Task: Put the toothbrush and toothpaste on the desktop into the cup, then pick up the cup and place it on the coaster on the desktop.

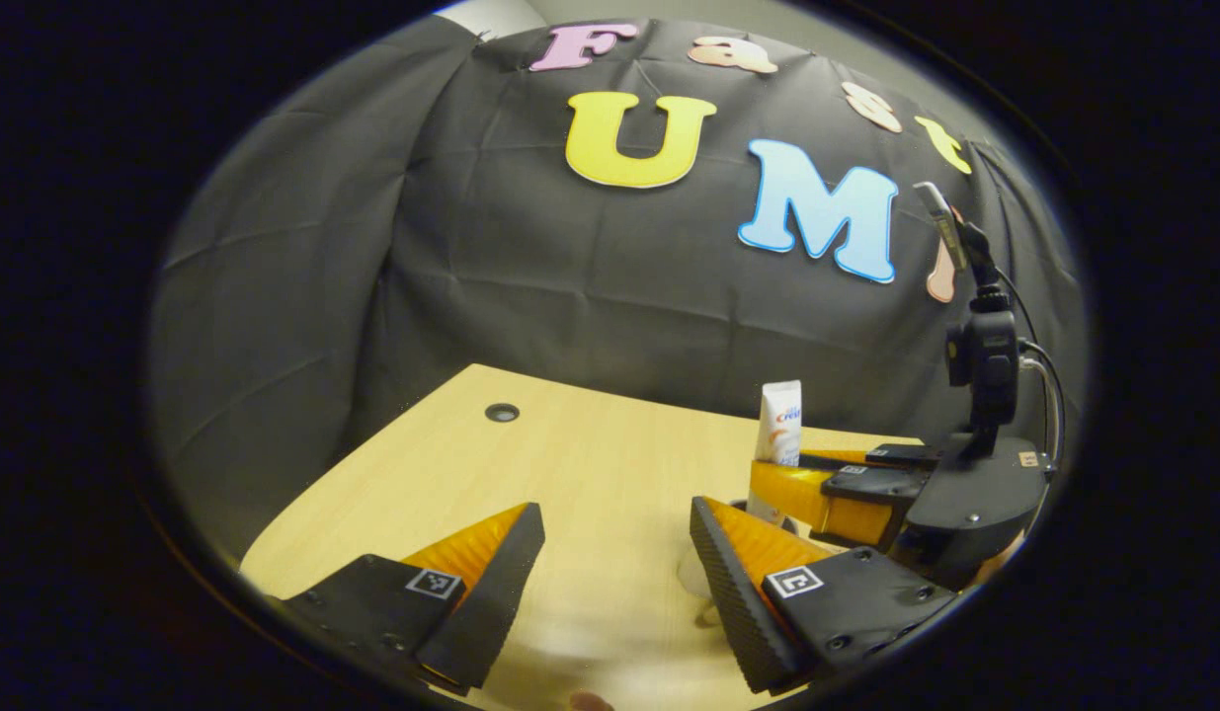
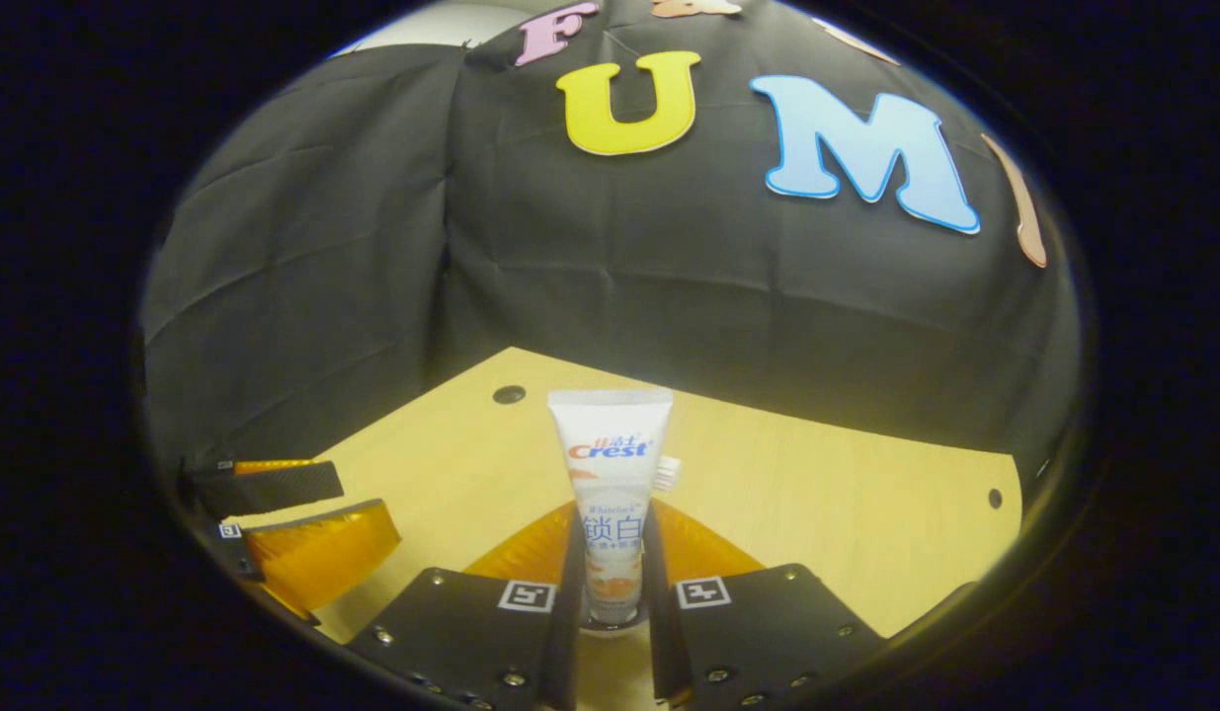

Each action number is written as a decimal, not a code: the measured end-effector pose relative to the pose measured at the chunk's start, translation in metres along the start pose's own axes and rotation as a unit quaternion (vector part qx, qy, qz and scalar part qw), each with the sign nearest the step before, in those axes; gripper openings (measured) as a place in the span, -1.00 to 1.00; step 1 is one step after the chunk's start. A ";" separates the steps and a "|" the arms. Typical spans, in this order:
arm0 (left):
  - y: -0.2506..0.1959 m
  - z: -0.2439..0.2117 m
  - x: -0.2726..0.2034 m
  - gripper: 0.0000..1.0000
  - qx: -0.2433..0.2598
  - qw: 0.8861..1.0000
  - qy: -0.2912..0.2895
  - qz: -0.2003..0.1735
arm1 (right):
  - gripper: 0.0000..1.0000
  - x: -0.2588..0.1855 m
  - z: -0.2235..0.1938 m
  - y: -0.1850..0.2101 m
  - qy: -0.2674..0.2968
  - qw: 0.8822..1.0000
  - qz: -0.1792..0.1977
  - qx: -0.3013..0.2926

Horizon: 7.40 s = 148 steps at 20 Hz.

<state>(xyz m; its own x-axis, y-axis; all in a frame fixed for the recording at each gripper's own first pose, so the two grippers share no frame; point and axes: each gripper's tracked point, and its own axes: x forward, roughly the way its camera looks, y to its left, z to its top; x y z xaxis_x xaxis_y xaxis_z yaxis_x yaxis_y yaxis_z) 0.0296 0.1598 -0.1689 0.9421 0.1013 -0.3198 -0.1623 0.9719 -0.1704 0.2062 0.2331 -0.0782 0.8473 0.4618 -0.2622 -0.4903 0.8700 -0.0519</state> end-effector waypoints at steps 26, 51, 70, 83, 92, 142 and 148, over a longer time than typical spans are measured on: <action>-0.088 -0.028 0.001 0.92 0.053 0.996 0.052 -0.051 | 0.25 -0.108 0.018 -0.082 -0.065 0.994 -0.068 0.051; -0.120 -0.130 0.060 0.92 0.127 0.925 0.352 -0.068 | 0.27 -0.132 -0.069 -0.162 0.043 0.979 -0.122 0.157; -0.107 -0.154 0.060 0.00 0.128 0.898 0.420 -0.039 | 0.27 -0.127 -0.099 -0.182 0.080 0.969 -0.138 0.187; -0.109 -0.157 0.062 -0.26 0.159 0.909 0.383 -0.035 | 0.26 -0.131 -0.103 -0.183 0.088 0.968 -0.135 0.194; -0.142 -0.149 0.056 -0.26 0.184 0.910 0.367 -0.062 | 0.26 -0.141 -0.099 -0.191 0.082 0.966 -0.142 0.198; -0.204 -0.049 0.066 0.82 0.159 0.950 0.228 -0.139 | 0.27 -0.249 -0.068 -0.195 0.004 0.974 -0.169 0.150; -0.191 -0.003 0.045 0.81 0.121 0.982 0.084 -0.119 | 0.26 -0.276 -0.022 -0.170 -0.074 0.981 -0.155 0.090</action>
<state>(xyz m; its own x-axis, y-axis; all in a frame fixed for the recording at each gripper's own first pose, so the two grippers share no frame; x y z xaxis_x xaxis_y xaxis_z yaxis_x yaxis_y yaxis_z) 0.1016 -0.0215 -0.1535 0.8802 -0.1508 -0.4501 0.1499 0.9880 -0.0378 0.0512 -0.0461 -0.0180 0.9768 0.1795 -0.1167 -0.1724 0.9827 0.0682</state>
